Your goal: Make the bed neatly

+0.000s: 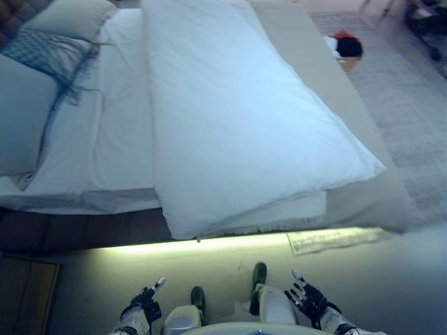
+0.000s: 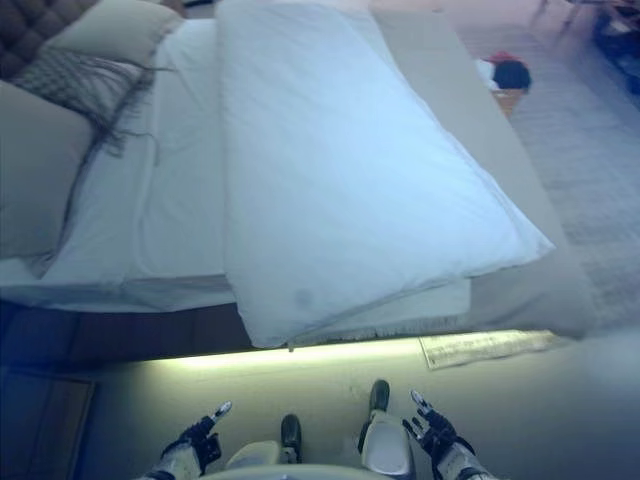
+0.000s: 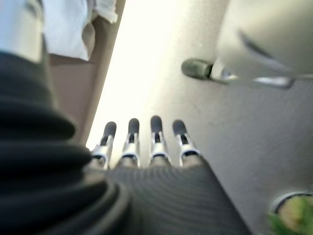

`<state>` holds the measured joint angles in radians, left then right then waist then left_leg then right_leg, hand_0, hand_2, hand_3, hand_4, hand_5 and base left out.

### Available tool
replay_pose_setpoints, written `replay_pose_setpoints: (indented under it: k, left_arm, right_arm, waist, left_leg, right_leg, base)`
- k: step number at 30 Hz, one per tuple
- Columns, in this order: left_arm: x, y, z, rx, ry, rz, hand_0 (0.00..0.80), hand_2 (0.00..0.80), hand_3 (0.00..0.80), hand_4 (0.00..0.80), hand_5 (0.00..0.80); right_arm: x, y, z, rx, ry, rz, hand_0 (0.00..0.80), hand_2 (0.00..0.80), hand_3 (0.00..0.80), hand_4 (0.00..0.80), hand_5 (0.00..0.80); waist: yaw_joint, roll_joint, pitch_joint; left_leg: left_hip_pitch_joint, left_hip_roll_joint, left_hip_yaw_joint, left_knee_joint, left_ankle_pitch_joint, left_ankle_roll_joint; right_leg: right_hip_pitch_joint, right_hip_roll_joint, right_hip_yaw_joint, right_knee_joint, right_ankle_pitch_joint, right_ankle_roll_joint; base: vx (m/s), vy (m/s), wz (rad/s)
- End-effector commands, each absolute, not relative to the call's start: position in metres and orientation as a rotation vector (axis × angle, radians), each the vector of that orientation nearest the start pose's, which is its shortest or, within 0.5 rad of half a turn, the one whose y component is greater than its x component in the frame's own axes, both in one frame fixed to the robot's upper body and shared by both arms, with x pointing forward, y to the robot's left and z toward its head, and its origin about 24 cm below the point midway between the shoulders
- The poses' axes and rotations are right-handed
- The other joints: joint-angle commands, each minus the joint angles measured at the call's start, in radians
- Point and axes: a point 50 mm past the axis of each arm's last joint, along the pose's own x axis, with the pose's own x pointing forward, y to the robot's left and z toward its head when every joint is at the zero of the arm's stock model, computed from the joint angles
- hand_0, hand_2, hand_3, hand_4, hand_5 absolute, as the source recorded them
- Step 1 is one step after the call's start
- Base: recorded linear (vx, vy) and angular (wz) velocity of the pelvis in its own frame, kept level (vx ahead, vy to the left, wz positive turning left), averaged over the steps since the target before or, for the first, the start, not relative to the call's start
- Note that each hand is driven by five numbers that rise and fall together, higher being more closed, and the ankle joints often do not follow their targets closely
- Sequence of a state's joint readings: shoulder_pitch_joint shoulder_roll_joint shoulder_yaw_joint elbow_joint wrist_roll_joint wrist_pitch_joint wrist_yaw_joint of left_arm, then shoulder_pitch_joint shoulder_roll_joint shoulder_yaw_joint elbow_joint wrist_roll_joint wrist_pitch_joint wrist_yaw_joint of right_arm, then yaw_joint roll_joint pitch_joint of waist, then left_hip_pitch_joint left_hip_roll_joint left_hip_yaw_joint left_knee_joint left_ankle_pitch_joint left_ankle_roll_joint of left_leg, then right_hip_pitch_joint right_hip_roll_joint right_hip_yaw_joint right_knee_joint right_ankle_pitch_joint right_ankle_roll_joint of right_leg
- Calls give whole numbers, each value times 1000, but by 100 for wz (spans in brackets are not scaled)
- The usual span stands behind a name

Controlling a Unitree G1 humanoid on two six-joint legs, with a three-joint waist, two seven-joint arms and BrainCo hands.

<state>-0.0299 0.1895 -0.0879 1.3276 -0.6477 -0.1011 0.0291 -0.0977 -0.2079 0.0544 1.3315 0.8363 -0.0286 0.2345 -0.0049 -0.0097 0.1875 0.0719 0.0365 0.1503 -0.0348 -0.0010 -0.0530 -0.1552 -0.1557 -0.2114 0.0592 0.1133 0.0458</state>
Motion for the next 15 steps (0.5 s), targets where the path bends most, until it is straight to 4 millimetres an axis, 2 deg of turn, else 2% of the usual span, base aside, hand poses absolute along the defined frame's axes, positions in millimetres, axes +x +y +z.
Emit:
replay_pose_setpoints:
  k: [1, 2, 7, 10, 11, 13, 15]
  left_arm:
    - [104, 223, -162, -263, 1097, 471, 0, 0, 0, 0, 0]
    - [98, 223, -163, -263, 1113, 472, 0, 0, 0, 0, 0]
    - [93, 219, -165, -269, 1131, 454, 0, 0, 0, 0, 0]
    - [91, 216, -166, -275, 1134, 460, 0, 0, 0, 0, 0]
    - [91, 215, -166, -282, 1131, 456, 0, 0, 0, 0, 0]
    - [90, 212, -167, -294, 1128, 447, 0, 0, 0, 0, 0]
    - [93, 211, -166, -287, 1124, 433, 0, 0, 0, 0, 0]
  right_arm:
    - [133, -215, -152, 626, 938, -305, 0, 0, 0, 0, 0]
    - [132, -215, -152, 623, 936, -299, 0, 0, 0, 0, 0]
    - [127, -214, -154, 590, 956, -243, 0, 0, 0, 0, 0]
    - [127, -212, -154, 599, 961, -233, 0, 0, 0, 0, 0]
    - [128, -212, -154, 597, 960, -225, 0, 0, 0, 0, 0]
    - [131, -213, -152, 600, 945, -213, 0, 0, 0, 0, 0]
    - [143, -214, -147, 646, 877, -220, 0, 0, 0, 0, 0]
  waist:
    - [6, -1, 5]
    - [5, 1, -9]
    - [3, 8, -23]
    - [9, -2, -17]
    - [14, -4, -10]
    - [31, -1, 8]
    - [46, 11, 27]
  left_leg:
    - [-42, -38, -20, 83, -27, 34]
    - [-24, -35, -36, 63, -24, 33]
    - [7, -24, -56, 49, -22, 24]
    - [-18, -28, -46, 157, -40, 6]
    - [-49, -21, -56, 218, -16, -9]
    - [-95, 1, -87, 236, 24, -35]
    - [-124, 60, -82, 153, 76, -63]
  right_leg:
    - [70, -30, 0, -37, 32, 78]
    - [87, -21, 7, -37, 20, 71]
    - [125, -6, 7, -21, -17, 57]
    - [142, -12, -15, -8, -33, 42]
    - [156, -14, -19, -10, -37, 36]
    - [176, -22, -9, -14, -42, 40]
    - [181, -35, -1, -13, -53, 55]
  base:
    - [245, -81, -8]
    - [237, -64, -3]
    - [205, -46, 7]
    - [160, 2, 16]
    - [160, 73, 27]
    - [160, 185, 27]
    - [83, 239, 4]
